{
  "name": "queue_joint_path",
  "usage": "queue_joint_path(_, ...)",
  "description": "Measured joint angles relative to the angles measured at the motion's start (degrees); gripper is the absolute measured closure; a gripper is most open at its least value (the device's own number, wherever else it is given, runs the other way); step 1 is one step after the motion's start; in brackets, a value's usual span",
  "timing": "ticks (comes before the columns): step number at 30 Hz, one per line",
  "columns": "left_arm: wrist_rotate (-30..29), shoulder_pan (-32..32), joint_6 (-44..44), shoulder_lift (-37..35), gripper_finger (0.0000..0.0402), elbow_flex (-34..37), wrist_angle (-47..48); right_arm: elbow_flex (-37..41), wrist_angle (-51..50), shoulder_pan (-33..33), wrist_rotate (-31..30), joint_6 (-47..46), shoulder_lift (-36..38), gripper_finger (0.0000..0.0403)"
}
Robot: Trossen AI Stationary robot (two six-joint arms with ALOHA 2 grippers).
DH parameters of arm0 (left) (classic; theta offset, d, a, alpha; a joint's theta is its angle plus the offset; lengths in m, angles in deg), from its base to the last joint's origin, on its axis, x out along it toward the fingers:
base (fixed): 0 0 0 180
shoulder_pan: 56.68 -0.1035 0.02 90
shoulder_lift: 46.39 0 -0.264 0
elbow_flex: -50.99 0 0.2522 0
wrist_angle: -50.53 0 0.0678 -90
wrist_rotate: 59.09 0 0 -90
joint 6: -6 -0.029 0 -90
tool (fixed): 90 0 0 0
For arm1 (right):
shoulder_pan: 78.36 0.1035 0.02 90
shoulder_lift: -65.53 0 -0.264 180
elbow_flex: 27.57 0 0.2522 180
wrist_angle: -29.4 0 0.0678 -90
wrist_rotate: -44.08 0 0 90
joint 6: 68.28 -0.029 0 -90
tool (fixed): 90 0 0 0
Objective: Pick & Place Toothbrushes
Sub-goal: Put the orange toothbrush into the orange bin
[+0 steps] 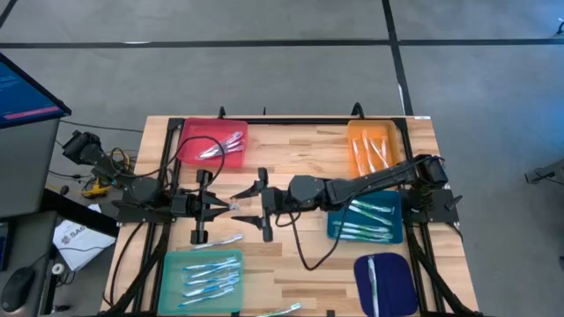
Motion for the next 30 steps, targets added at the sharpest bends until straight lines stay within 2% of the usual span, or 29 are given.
queue_joint_path(21,-0.2,0.0,0.0,0.0,0.0400,0.0,0.0,0.0,-1.4,0.0,0.1,1.5,0.0,0.0384)
queue_joint_path(25,-0.2,0.0,0.0,0.0,0.0398,0.0,0.0,0.0,-1.5,0.0,0.1,1.8,0.0,0.0384)
queue_joint_path(30,-2.0,0.0,0.4,0.0,0.0397,0.0,0.0,0.0,-1.5,-0.3,-0.1,0.7,0.0,0.0356)
